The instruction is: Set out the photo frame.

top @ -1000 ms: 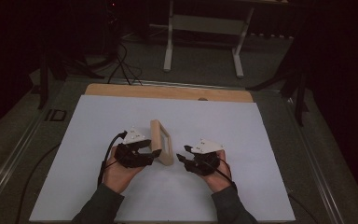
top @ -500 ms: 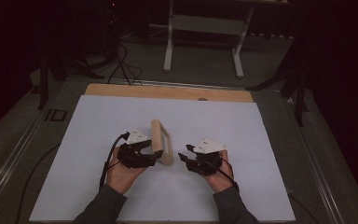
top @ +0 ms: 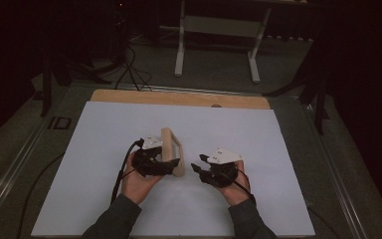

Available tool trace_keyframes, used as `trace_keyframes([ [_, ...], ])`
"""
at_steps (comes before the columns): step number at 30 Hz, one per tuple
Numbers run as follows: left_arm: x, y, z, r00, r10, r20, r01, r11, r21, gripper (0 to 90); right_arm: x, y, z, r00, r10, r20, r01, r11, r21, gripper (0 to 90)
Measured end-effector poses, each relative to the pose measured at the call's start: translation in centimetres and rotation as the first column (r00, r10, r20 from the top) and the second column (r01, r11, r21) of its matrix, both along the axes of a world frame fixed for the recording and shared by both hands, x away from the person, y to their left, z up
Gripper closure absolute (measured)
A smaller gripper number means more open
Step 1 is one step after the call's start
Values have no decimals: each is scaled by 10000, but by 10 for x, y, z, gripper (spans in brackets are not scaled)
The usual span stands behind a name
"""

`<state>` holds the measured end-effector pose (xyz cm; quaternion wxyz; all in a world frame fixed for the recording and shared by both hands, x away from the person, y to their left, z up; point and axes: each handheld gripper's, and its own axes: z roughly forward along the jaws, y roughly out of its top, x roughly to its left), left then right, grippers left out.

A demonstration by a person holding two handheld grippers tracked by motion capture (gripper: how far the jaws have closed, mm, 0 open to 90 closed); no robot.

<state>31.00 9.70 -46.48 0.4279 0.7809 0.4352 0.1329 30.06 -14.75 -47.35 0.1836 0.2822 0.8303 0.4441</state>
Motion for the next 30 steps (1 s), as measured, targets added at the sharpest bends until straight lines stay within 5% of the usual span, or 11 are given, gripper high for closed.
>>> trace_keyframes([
  [10,6,-6,-6,9997,130,-215,-127,9999,104,280,0,-3,1,10000,-19,27,19,10000,34,545],
  [30,7,-6,-4,10000,-65,-26,65,9999,102,433,2,-6,3,9999,-102,49,101,9998,185,495],
])
